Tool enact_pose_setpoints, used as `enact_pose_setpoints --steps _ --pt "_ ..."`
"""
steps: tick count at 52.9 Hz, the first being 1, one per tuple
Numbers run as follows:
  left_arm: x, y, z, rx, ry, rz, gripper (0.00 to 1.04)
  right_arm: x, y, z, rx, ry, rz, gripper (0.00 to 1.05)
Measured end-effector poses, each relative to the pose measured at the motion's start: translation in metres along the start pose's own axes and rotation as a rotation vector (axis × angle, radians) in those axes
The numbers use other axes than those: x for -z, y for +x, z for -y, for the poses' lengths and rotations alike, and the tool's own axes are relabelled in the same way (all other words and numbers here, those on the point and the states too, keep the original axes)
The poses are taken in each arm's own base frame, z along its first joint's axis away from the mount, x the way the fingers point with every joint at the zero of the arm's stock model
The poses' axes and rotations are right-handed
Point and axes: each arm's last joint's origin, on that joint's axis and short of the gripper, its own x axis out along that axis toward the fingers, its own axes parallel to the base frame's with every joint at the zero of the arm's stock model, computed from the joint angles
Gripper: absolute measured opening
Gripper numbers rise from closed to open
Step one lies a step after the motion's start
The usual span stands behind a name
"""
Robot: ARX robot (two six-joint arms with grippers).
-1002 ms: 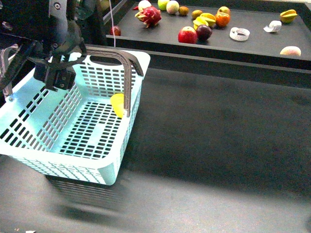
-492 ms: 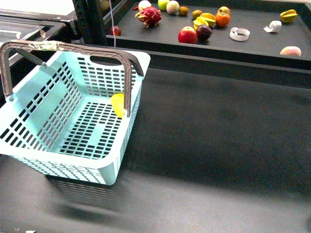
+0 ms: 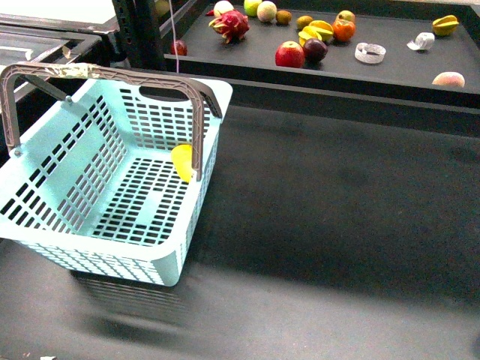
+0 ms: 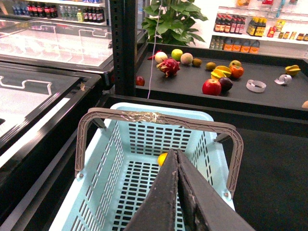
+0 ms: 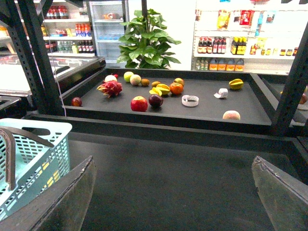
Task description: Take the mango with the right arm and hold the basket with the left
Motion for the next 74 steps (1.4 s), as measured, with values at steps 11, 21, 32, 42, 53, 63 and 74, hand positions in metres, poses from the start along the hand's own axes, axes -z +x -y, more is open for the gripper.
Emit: enact_pose_setpoints --steps 11,21,32,42,53,63,74 --pt "-0.001 -0.021 -0.009 -0.002 0.018 0.003 0.02 0.000 0.000 0.000 0.000 0.000 0.000 0.96" --pt "-0.003 -0.033 -0.020 -0.005 0.022 0.008 0.02 0.000 0.000 0.000 0.000 0.000 0.000 0.96" --pt "-0.008 -0.044 -0.020 -0.002 0.024 0.027 0.02 0.000 0.000 0.000 0.000 0.000 0.000 0.96" --pt "-0.011 -0.052 -0.020 -0.002 0.024 0.036 0.02 0.000 0.000 0.000 0.000 0.000 0.000 0.96" --pt "-0.012 -0.062 -0.020 -0.002 0.024 0.041 0.02 0.000 0.000 0.000 0.000 0.000 0.000 0.96" --pt "-0.012 -0.068 -0.020 -0.002 0.024 0.042 0.02 0.000 0.000 0.000 0.000 0.000 0.000 0.96" --pt "-0.012 -0.072 -0.020 -0.002 0.024 0.042 0.02 0.000 0.000 0.000 0.000 0.000 0.000 0.96"
